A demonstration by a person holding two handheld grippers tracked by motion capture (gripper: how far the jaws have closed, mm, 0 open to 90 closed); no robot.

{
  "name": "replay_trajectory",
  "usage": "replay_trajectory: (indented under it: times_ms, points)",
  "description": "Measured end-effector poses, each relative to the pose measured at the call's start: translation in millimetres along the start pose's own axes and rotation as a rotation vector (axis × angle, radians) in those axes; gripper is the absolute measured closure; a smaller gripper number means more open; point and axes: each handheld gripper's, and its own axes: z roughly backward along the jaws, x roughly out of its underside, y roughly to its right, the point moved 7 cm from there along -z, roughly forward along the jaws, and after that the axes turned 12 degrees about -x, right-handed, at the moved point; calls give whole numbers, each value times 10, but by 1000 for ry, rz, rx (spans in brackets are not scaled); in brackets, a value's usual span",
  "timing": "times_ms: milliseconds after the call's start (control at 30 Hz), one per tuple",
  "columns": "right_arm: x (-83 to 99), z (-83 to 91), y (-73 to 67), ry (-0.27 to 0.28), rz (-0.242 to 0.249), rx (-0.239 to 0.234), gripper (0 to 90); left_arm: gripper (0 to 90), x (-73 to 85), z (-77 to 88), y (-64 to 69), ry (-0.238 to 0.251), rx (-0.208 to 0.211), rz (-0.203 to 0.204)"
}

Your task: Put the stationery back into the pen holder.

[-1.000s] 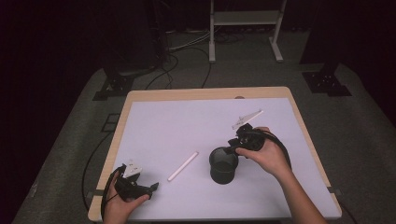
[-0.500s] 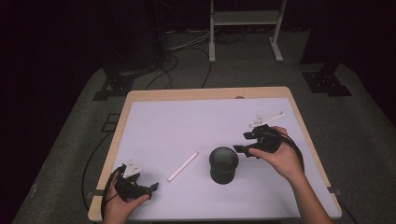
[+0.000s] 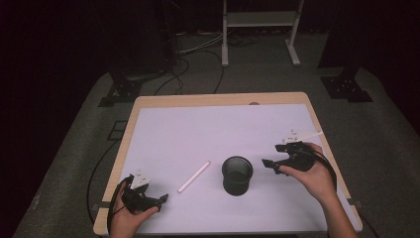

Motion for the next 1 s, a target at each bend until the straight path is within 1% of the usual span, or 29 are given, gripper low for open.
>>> replay_trajectory:
  times_ms: [33, 67, 100, 133, 167, 200, 233, 267, 300, 333, 433, 467, 567, 600, 633, 700, 767, 833, 933, 967, 1000]
  points:
    - [0, 0, 0, 0, 0, 0, 217, 0, 0, 0, 0, 0, 0, 0]
    - [76, 49, 28, 7, 3, 14, 213, 0, 0, 0, 0, 0, 0, 0]
    - [76, 49, 28, 7, 3, 14, 213, 0, 0, 0, 0, 0, 0, 0]
    - [152, 78, 57, 17, -4, 23, 212, 0, 0, 0, 0, 0, -1, 1]
    - [152, 78, 57, 17, -4, 23, 212, 0, 0, 0, 0, 0, -1, 1]
    - [237, 96, 92, 17, -13, 36, 205, 0, -1, 0, -3, 0, 0, 0]
    - [278, 103, 112, 17, -13, 48, 205, 0, -1, 1, -3, -1, 1, 0]
    - [278, 103, 112, 17, -13, 48, 205, 0, -1, 1, -3, -1, 1, 0]
    - [362, 116, 146, 11, -19, 64, 205, 0, -1, 1, -4, -2, 1, -1]
    - [362, 116, 146, 11, -19, 64, 205, 0, -1, 1, -4, -2, 1, -1]
    - [523, 138, 203, 7, -37, 82, 204, 0, -2, 0, -3, -3, 1, -3]
    - [523, 138, 203, 7, -37, 82, 204, 0, -2, 0, -1, -3, 1, -2]
    - [627, 147, 244, 5, -45, 89, 202, 0, -2, 1, -1, -2, -1, -2]
    - [696, 150, 273, 1, -54, 100, 202, 0, -2, 0, -2, -3, -1, -4]
    - [696, 150, 273, 1, -54, 100, 202, 0, -2, 0, -2, -3, -1, -4]
    - [783, 162, 302, 4, -61, 107, 202, 0, -3, 0, -2, -3, 0, -3]
    - [809, 164, 310, 8, -62, 108, 202, 0, -2, -1, -2, -3, 1, -3]
    - [897, 164, 333, 7, -67, 115, 200, 0, -2, 0, 0, -2, 1, -1]
    - [967, 154, 353, -4, -80, 122, 200, 0, -2, -1, -1, -2, 1, -2]
    - [1041, 137, 373, -10, -87, 130, 200, 0, -2, 0, 0, -2, 0, -1]
    - [1041, 137, 373, -10, -87, 130, 200, 0, -2, 0, 0, -2, 0, -1]
